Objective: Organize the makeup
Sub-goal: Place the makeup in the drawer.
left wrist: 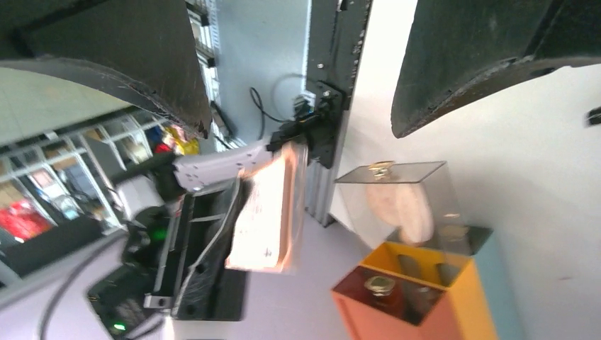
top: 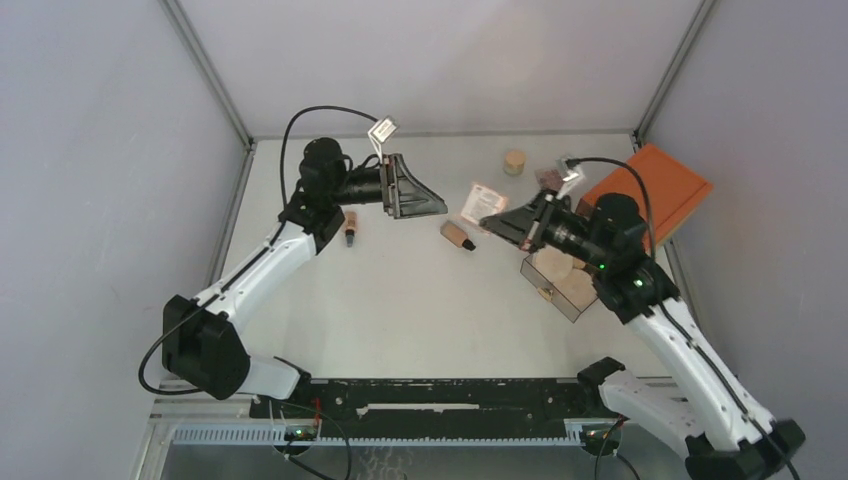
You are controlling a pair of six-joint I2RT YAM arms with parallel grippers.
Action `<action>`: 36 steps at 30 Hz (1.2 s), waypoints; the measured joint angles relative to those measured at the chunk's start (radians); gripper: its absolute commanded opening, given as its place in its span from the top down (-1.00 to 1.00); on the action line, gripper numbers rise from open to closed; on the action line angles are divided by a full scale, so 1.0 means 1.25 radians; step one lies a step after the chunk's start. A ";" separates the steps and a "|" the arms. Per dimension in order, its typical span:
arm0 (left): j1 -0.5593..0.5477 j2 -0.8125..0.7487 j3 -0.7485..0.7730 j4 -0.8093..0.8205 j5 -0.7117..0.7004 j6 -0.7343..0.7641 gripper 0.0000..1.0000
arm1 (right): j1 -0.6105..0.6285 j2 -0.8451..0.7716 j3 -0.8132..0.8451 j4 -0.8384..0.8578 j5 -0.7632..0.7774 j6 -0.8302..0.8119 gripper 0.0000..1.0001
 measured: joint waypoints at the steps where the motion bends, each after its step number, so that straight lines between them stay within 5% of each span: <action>1: 0.005 0.000 0.004 -0.042 -0.015 0.027 -1.00 | -0.021 -0.031 0.000 -0.048 0.027 -0.005 1.00; 7: 0.034 0.006 0.096 -0.342 -0.175 0.218 -1.00 | -0.218 -0.160 0.002 -0.424 0.245 0.019 1.00; 15: 0.039 0.005 0.119 -0.471 -0.273 0.300 -1.00 | -0.303 -0.191 0.000 -0.702 0.408 0.059 1.00; 25: 0.039 0.005 0.118 -0.490 -0.286 0.316 -1.00 | -0.471 -0.153 -0.165 -0.561 0.278 0.038 1.00; 36: 0.039 0.004 0.118 -0.509 -0.286 0.327 -1.00 | -0.490 -0.125 -0.207 -0.376 0.175 0.021 1.00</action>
